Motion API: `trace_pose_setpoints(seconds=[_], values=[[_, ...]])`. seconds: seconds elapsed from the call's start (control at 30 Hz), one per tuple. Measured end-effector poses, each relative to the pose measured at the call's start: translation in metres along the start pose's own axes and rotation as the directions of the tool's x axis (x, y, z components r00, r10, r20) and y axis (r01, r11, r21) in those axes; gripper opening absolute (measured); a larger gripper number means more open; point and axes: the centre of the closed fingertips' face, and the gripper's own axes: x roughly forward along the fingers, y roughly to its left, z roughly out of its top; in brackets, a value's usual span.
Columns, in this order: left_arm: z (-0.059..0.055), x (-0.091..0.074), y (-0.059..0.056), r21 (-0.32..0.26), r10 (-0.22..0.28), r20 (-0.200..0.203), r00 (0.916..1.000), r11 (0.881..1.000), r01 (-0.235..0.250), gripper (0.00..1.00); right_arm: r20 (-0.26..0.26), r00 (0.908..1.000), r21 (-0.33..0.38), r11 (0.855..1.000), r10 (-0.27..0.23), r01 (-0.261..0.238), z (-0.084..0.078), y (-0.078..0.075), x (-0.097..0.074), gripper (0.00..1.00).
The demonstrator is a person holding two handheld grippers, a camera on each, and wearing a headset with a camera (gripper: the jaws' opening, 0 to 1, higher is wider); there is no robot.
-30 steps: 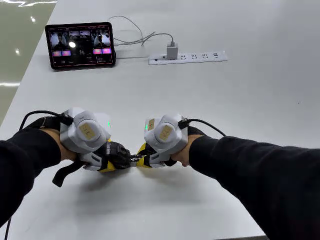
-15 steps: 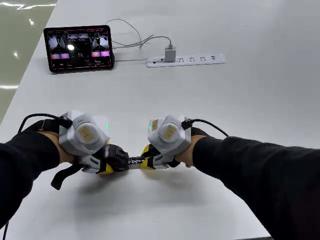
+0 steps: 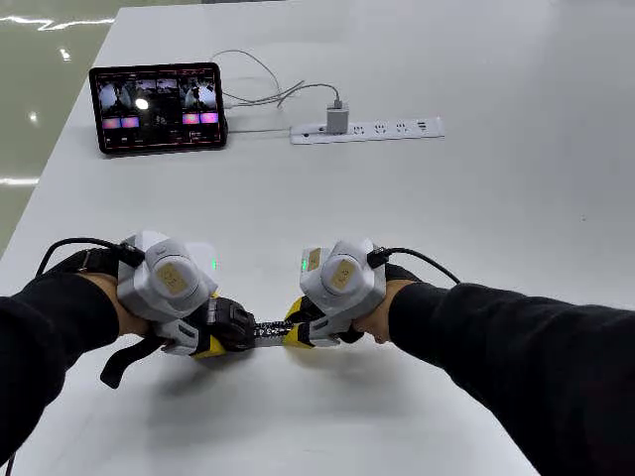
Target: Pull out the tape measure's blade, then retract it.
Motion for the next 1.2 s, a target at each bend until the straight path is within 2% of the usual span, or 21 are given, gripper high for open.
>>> trace_pose_setpoints(seconds=[1.2], values=[[0.000,0.001,-0.001,0.003,-0.002,-0.008,1.0000,1.000,0.002,0.33,-0.003,1.0000,0.011,1.000,-0.005,0.005,-0.014,-0.003,-0.012,0.08]])
